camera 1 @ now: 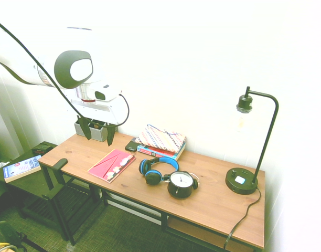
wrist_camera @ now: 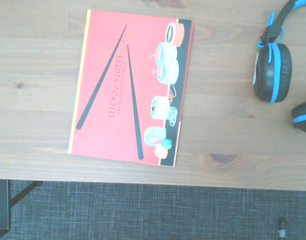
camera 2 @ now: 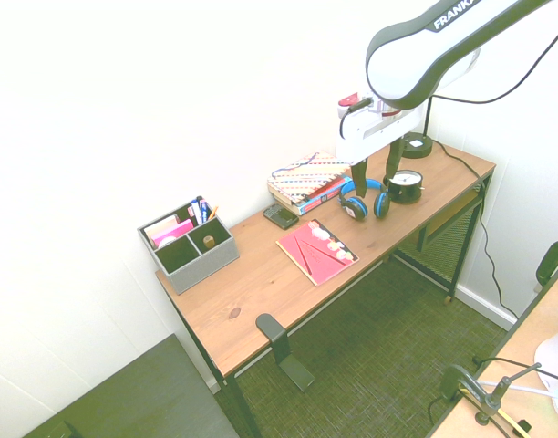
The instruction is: Hang the headphone
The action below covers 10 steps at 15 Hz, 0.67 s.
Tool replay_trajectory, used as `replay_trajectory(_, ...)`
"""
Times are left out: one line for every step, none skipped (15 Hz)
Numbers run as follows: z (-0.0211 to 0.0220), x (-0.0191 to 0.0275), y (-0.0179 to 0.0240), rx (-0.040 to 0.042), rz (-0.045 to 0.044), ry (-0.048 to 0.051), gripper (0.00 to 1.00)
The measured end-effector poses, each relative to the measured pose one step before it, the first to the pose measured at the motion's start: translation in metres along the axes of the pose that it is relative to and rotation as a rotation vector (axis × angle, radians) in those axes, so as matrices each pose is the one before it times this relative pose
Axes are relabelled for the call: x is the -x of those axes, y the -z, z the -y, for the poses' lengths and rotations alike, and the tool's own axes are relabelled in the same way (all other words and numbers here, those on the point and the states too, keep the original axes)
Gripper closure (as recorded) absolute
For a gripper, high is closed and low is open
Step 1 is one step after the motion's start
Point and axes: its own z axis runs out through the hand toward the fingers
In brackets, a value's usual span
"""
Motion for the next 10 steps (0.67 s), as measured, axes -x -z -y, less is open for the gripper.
replay_trajectory(0.00011,-0.00001,-0.00116,0.00024,0.00397,-0.00236,0.00)
replay_trajectory(0.00055,-0.00040,-0.00314,-0.00016,0.01053,-0.00503,0.00)
replay_trajectory(0.00150,-0.00342,-0.00217,-0.00469,0.00513,-0.00736,0.00)
replay_trajectory(0.00199,-0.00907,-0.00072,-0.01119,-0.00165,-0.00997,0.00)
replay_trajectory(0.00109,-0.01481,0.00031,-0.01426,-0.00786,0.00728,0.00)
replay_trajectory(-0.00132,-0.01709,-0.00064,-0.00977,-0.00347,0.03710,0.00)
replay_trajectory(-0.00389,-0.01771,-0.00191,-0.00257,0.00421,0.05277,0.00)
replay_trajectory(-0.00592,-0.01707,-0.00471,0.00372,0.00730,0.05864,0.00)
replay_trajectory(-0.00863,-0.01745,-0.00708,0.00670,0.00598,0.06070,0.00)
replay_trajectory(-0.00938,-0.01635,-0.00752,0.00883,0.00671,0.06190,0.00)
